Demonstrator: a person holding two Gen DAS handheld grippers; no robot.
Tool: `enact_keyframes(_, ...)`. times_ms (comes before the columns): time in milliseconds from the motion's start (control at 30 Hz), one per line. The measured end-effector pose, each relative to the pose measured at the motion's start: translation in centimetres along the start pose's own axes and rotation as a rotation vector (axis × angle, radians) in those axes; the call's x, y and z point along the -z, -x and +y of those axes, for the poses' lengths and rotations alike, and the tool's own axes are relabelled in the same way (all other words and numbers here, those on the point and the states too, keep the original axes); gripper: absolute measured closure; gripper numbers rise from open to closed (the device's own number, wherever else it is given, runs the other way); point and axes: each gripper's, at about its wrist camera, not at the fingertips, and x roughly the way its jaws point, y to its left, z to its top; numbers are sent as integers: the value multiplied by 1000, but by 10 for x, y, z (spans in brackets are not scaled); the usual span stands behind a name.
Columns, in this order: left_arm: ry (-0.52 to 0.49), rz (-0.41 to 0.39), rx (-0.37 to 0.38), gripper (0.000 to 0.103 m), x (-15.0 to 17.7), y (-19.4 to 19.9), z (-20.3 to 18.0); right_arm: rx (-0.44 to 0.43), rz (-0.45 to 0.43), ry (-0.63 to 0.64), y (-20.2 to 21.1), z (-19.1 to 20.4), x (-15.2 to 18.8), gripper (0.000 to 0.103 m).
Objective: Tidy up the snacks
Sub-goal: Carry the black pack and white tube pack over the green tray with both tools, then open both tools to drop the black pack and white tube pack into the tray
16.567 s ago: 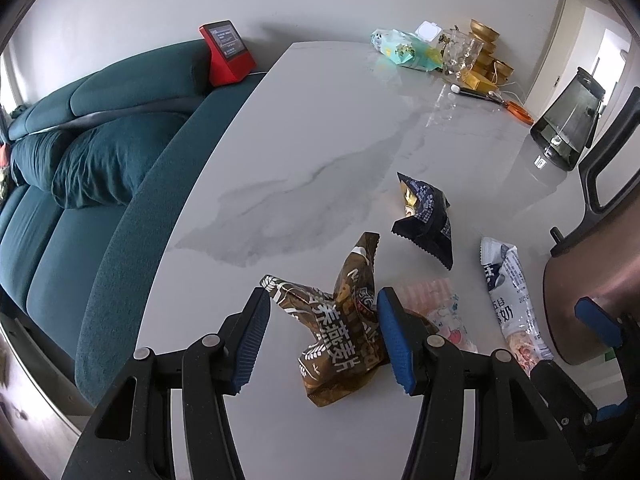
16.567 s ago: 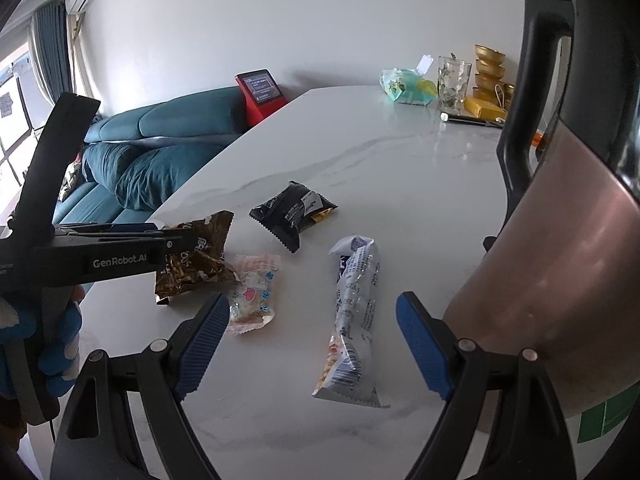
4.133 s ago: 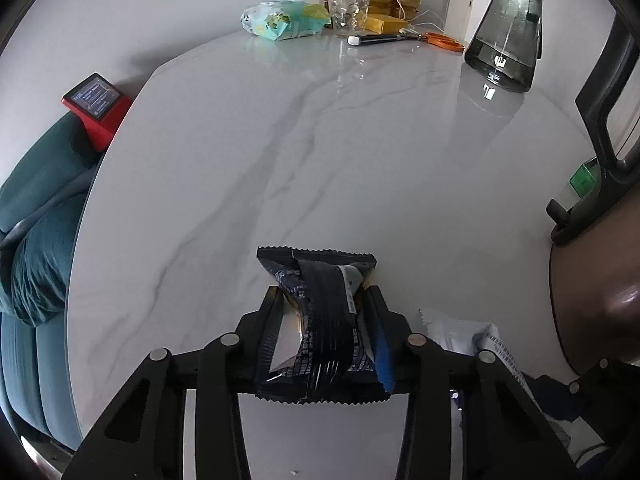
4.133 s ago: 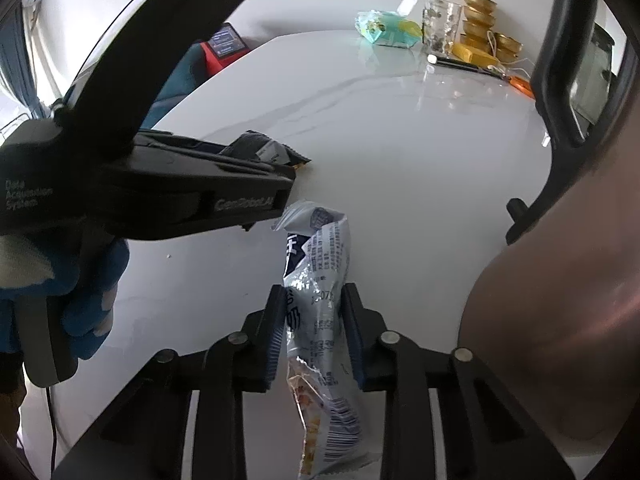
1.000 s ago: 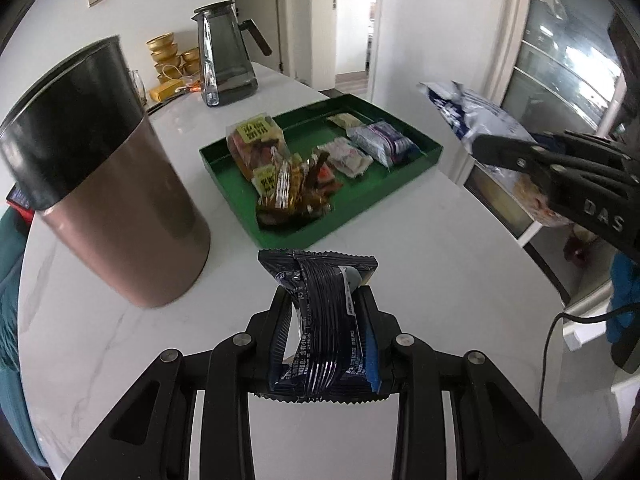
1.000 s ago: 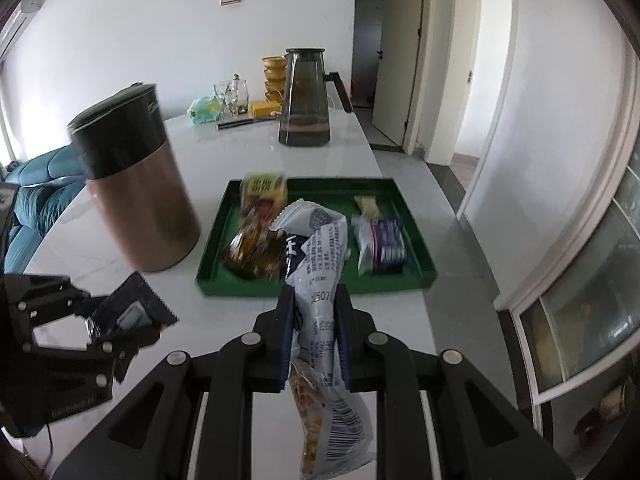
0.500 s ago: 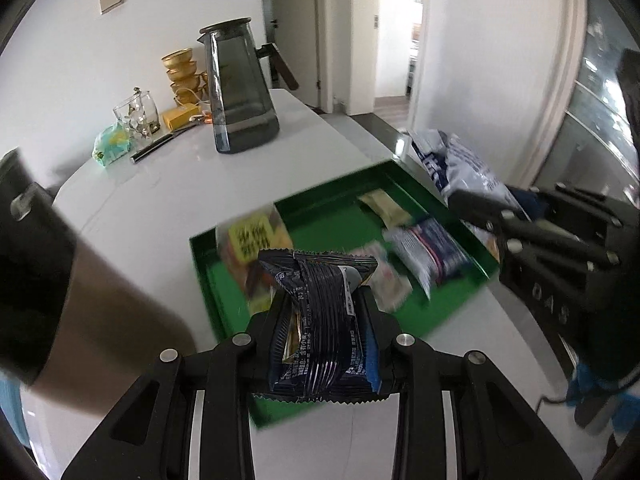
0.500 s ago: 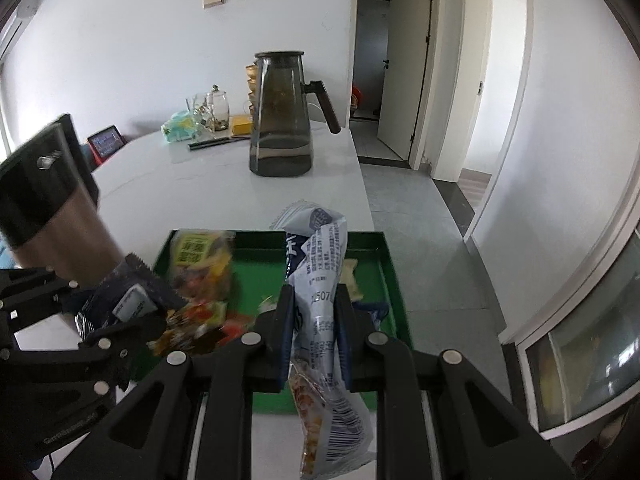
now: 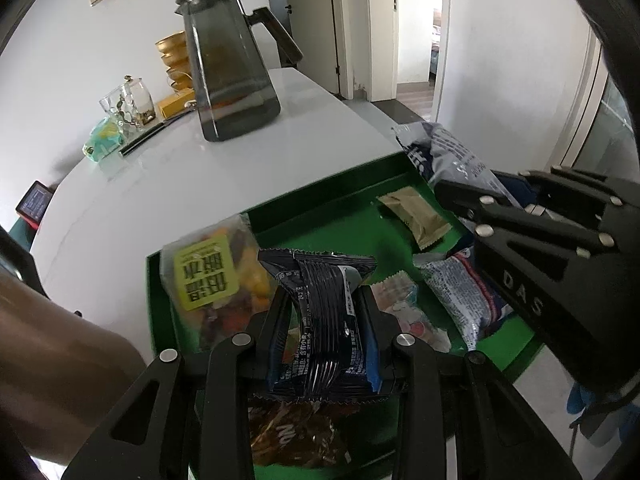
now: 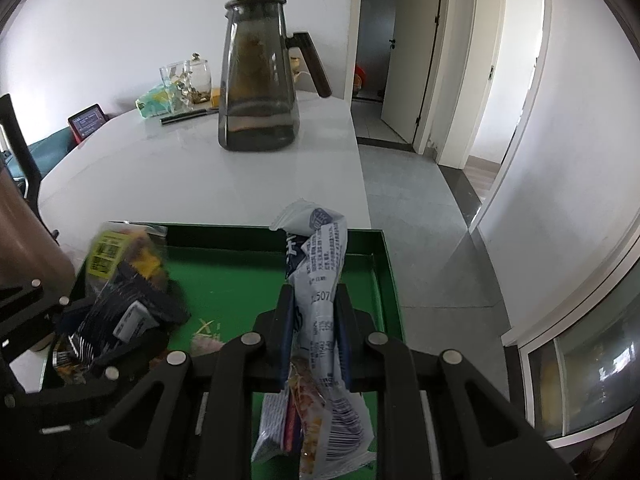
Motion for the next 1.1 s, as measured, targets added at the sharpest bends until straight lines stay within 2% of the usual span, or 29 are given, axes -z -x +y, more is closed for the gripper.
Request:
enact_keyframes(200, 7, 5, -4, 74, 1, -9, -2, -13, 23, -4, -20, -2, 4, 84)
enact_keyframes(500, 4, 10, -3, 73, 3, -11, -4, -18, 32, -7, -28, -2, 6, 80)
enact_keyframes(567, 2, 3, -1, 71, 3, -9, -5, -21, 30, -7, -28, -1, 5, 69)
enact_keyframes(633, -2, -8, -8, 62, 3, -7, -6, -19, 28, -6, -27, 0, 5, 25)
enact_keyframes(667, -3, -17, -9, 56, 3, -4, -6, -19, 25, -6, -27, 1, 4, 22)
enact_keyframes(767, -4, -31, -8, 54, 3, 1, -8, -17, 27, -1, -26, 3, 4, 20)
enact_keyframes(900, -3, -46, -11, 50, 3, 7, -7, -13, 11, -5, -18, 3, 2, 1)
enact_keyframes(1100, 5, -71, -13, 46, 3, 21, -6, 2, -25, -3, 2, 4, -3, 0)
